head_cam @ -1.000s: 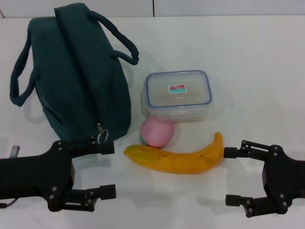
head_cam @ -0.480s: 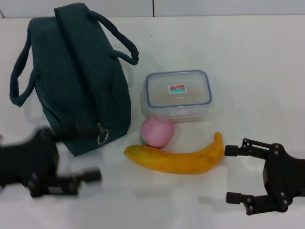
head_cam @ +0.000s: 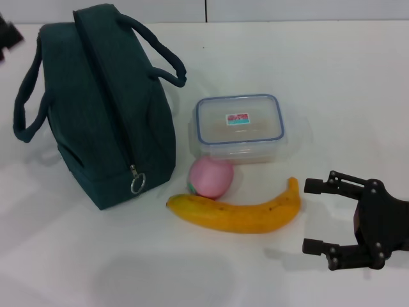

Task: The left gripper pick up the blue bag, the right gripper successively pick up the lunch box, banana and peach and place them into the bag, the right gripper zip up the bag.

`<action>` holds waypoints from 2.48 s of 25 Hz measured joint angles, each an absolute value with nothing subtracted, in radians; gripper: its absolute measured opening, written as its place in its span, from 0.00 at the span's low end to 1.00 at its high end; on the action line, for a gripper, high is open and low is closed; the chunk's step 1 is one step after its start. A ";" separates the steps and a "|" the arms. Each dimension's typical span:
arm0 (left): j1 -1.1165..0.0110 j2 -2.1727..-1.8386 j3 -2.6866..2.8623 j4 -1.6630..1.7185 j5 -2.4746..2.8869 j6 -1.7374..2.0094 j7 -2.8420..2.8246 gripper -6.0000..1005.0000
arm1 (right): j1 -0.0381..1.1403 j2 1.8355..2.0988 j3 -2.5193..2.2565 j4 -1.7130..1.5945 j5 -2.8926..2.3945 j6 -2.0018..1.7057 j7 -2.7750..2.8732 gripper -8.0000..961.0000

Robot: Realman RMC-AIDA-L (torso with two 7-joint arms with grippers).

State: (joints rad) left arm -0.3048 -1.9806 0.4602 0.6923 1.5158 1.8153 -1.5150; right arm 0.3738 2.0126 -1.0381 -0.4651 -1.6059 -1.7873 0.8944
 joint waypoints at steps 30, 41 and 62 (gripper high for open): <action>-0.417 -1.996 0.735 1.469 2.150 1.634 -2.665 0.87 | 0.376 2.010 -1.025 -0.442 -1.552 -1.694 0.850 0.92; -0.450 -2.015 0.735 1.405 2.240 1.632 -2.663 0.86 | 0.376 2.006 -1.023 -0.442 -1.552 -1.685 0.843 0.92; -0.456 -2.027 0.762 1.405 2.280 1.668 -2.754 0.42 | 0.372 2.010 -1.012 -0.442 -1.552 -1.687 0.836 0.91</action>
